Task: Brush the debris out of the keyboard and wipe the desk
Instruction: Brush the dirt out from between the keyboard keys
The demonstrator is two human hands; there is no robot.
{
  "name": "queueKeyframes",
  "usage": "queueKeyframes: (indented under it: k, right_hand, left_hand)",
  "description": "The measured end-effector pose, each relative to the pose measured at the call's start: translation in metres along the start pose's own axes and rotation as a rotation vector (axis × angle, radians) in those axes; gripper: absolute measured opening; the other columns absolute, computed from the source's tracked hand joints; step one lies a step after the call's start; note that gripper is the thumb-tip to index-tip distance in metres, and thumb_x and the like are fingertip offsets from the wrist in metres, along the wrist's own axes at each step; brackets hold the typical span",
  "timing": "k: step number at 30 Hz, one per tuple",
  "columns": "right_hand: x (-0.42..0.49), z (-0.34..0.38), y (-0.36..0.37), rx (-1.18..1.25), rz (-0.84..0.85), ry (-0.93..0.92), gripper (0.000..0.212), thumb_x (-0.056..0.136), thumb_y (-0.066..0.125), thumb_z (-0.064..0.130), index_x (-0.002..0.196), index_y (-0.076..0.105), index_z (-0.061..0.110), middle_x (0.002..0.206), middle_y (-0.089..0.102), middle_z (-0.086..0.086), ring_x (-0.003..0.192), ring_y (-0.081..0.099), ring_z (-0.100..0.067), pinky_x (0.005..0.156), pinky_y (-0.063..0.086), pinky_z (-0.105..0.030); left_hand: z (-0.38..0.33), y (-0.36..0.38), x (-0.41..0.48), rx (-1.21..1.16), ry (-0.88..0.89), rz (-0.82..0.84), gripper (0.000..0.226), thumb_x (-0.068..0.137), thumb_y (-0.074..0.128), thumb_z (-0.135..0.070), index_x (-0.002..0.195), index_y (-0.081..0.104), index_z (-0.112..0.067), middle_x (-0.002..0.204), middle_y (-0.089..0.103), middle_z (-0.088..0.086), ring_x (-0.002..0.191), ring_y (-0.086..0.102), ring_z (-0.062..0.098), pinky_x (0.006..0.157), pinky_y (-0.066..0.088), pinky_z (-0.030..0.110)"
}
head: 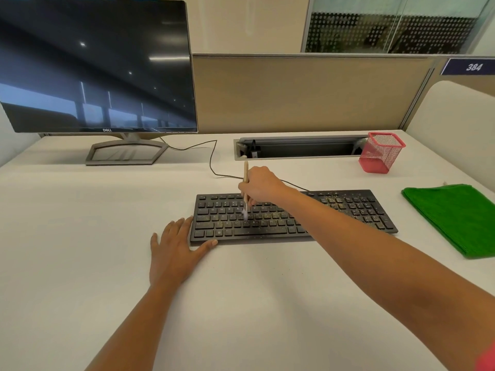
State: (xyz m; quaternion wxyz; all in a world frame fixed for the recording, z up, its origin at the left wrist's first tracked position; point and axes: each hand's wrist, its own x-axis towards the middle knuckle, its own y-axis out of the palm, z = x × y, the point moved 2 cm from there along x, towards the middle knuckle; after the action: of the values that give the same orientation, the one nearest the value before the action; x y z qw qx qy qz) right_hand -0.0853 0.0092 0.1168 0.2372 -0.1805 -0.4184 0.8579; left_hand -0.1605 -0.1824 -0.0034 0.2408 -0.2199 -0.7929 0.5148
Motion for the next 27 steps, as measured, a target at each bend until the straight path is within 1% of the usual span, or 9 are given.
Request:
queueKeyframes:
  k: [4,6,10,14,16,19,22,24,27]
  right_hand:
    - [0.001,0.001,-0.003,0.033,-0.127,-0.016,0.03,0.095,0.047,0.018,0.104,0.063,-0.005,0.103,0.067,-0.02,0.093,0.066,-0.033,0.086,0.053,-0.042]
    - [-0.001,0.0,0.0,0.02,-0.107,-0.018,0.03,0.096,0.046,0.019,0.105,0.063,-0.005,0.103,0.067,-0.019,0.092,0.067,-0.032,0.085,0.054,-0.04]
    - [-0.003,-0.001,0.002,-0.051,0.023,-0.032,0.027,0.095,0.048,0.017,0.104,0.061,-0.005,0.102,0.066,-0.021,0.091,0.067,-0.032,0.086,0.054,-0.042]
    - [-0.005,0.003,-0.001,0.003,0.024,-0.108,0.029,0.096,0.048,0.02,0.101,0.064,-0.004,0.099,0.068,-0.018,0.089,0.067,-0.03,0.085,0.054,-0.04]
    - [-0.007,0.003,-0.003,-0.045,0.053,-0.127,0.029,0.096,0.048,0.022,0.1,0.065,-0.002,0.093,0.066,-0.015,0.084,0.065,-0.027,0.077,0.053,-0.034]
    - [-0.009,0.001,-0.007,-0.235,0.093,-0.115,0.025,0.096,0.047,0.019,0.1,0.062,0.0,0.089,0.059,-0.012,0.077,0.056,-0.022,0.067,0.045,-0.029]
    - [-0.01,-0.001,-0.013,-0.374,0.06,-0.092,0.014,0.094,0.047,0.015,0.095,0.057,0.005,0.086,0.052,-0.009,0.067,0.049,-0.017,0.055,0.037,-0.023]
    - [-0.008,-0.001,-0.017,-0.355,-0.012,-0.09,0.021,0.093,0.047,0.016,0.101,0.059,0.002,0.086,0.051,-0.008,0.072,0.05,-0.019,0.062,0.041,-0.027]
    - [-0.003,-0.003,-0.017,-0.167,-0.114,-0.071,0.029,0.095,0.046,0.019,0.102,0.062,-0.004,0.086,0.055,-0.011,0.079,0.054,-0.023,0.07,0.043,-0.032]
  left_hand:
    - [-0.001,-0.002,-0.001,-0.006,-0.004,0.001,0.106,0.057,0.013,-0.088,0.145,0.03,-0.03,0.15,0.033,-0.006,0.142,0.019,0.012,0.116,0.008,0.045]
    - [-0.002,-0.002,-0.001,-0.013,-0.005,0.0,0.106,0.057,0.013,-0.088,0.145,0.031,-0.03,0.15,0.033,-0.005,0.142,0.019,0.012,0.115,0.008,0.045]
    - [-0.003,-0.003,-0.002,-0.013,-0.003,-0.001,0.106,0.057,0.013,-0.088,0.145,0.031,-0.03,0.15,0.034,-0.006,0.142,0.02,0.012,0.116,0.008,0.045]
    - [-0.003,-0.004,-0.002,-0.01,-0.001,-0.004,0.106,0.057,0.013,-0.087,0.144,0.031,-0.03,0.149,0.035,-0.005,0.141,0.021,0.013,0.115,0.009,0.045]
    - [-0.003,-0.003,-0.002,-0.013,0.005,-0.006,0.105,0.058,0.014,-0.087,0.144,0.032,-0.03,0.149,0.036,-0.005,0.141,0.022,0.013,0.115,0.01,0.046]
    - [-0.001,-0.002,-0.001,-0.013,0.003,-0.003,0.105,0.059,0.014,-0.087,0.144,0.032,-0.029,0.149,0.035,-0.005,0.141,0.022,0.014,0.115,0.01,0.046]
    - [-0.001,-0.002,-0.001,-0.011,0.006,-0.005,0.105,0.059,0.013,-0.088,0.144,0.032,-0.03,0.149,0.035,-0.005,0.141,0.022,0.014,0.115,0.01,0.046]
    - [-0.002,-0.003,-0.002,-0.013,0.008,-0.006,0.105,0.059,0.013,-0.087,0.144,0.032,-0.029,0.149,0.035,-0.005,0.141,0.022,0.013,0.115,0.01,0.046]
    - [-0.002,-0.002,-0.001,-0.023,0.012,-0.012,0.104,0.059,0.015,-0.087,0.144,0.033,-0.03,0.148,0.037,-0.004,0.141,0.023,0.014,0.115,0.01,0.047]
